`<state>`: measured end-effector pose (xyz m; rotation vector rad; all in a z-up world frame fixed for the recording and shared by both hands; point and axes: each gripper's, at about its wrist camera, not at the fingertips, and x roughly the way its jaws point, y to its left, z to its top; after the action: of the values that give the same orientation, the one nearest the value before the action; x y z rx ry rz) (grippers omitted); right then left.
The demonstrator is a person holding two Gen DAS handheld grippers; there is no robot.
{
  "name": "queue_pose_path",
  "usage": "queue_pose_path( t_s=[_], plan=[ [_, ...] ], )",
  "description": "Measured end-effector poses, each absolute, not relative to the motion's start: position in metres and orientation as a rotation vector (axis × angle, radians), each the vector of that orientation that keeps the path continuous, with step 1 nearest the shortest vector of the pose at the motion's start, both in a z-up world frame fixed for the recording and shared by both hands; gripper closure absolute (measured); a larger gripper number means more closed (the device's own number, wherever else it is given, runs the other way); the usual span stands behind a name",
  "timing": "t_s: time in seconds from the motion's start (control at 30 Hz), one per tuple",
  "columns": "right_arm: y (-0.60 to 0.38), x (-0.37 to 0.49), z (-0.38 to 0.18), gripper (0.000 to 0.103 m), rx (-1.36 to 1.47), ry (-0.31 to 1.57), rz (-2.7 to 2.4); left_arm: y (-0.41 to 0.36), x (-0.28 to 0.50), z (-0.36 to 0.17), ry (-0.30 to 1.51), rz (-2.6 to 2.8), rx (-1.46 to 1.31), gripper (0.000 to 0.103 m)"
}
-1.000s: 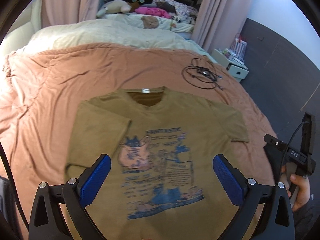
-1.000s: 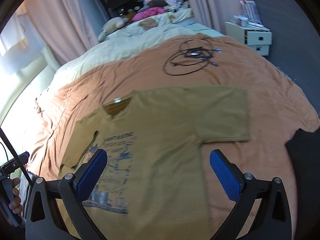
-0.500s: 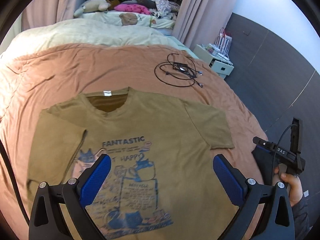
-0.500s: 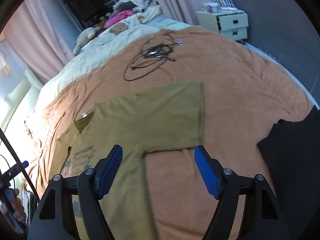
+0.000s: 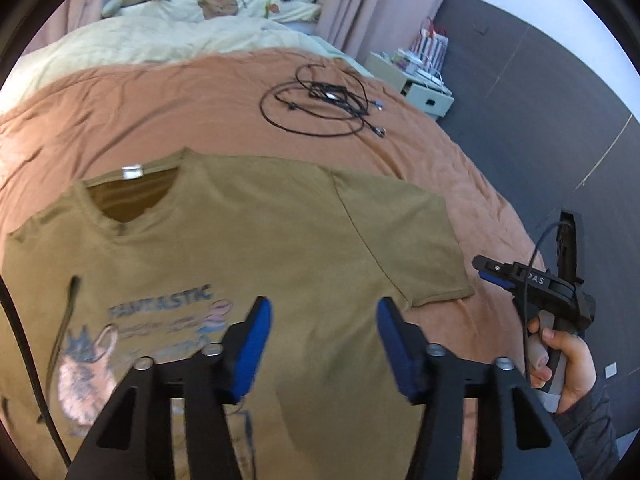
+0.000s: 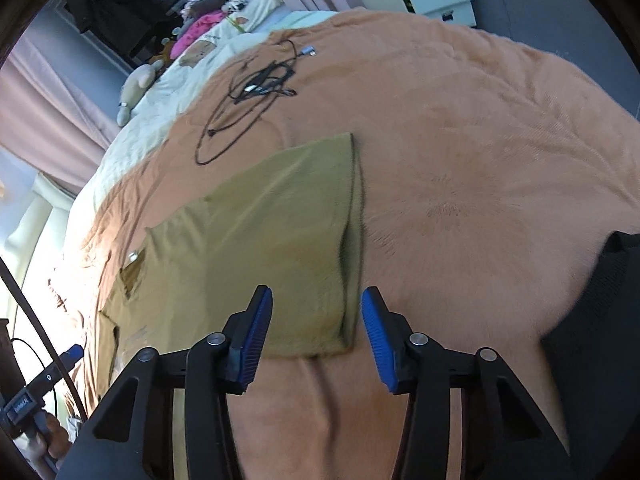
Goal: Fold small clothes
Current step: 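Grasp the other side edge with the right tool and fold it toward the center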
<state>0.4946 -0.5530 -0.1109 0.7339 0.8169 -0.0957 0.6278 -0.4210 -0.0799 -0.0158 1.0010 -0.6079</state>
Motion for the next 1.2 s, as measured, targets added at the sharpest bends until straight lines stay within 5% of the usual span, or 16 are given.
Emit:
queue_pose_path(
  t_s=[0.33, 0.5, 0.87, 1.2],
  plan=[
    [-0.567, 0.524, -0.132, 0.070, 0.771, 0.817, -0.101, -0.473, 0.650, -0.122, 1.063, -0.666, 0.015, 0.082],
    [-0.568, 0.536, -0.140, 0.101, 0.784, 0.824, -0.072, -0.497, 0.654, -0.141, 1.095, -0.699, 0.015, 0.091],
    [-0.548, 0.525, -0.086, 0.103, 0.734, 0.739, 0.013, -0.532, 0.653, -0.174, 1.182, -0.748, 0.002, 0.099],
    [-0.501, 0.532, -0.047, 0.103, 0.653, 0.725, 0.111, -0.469, 0.651, -0.138, 1.156, -0.718, -0.077, 0.099]
  ],
)
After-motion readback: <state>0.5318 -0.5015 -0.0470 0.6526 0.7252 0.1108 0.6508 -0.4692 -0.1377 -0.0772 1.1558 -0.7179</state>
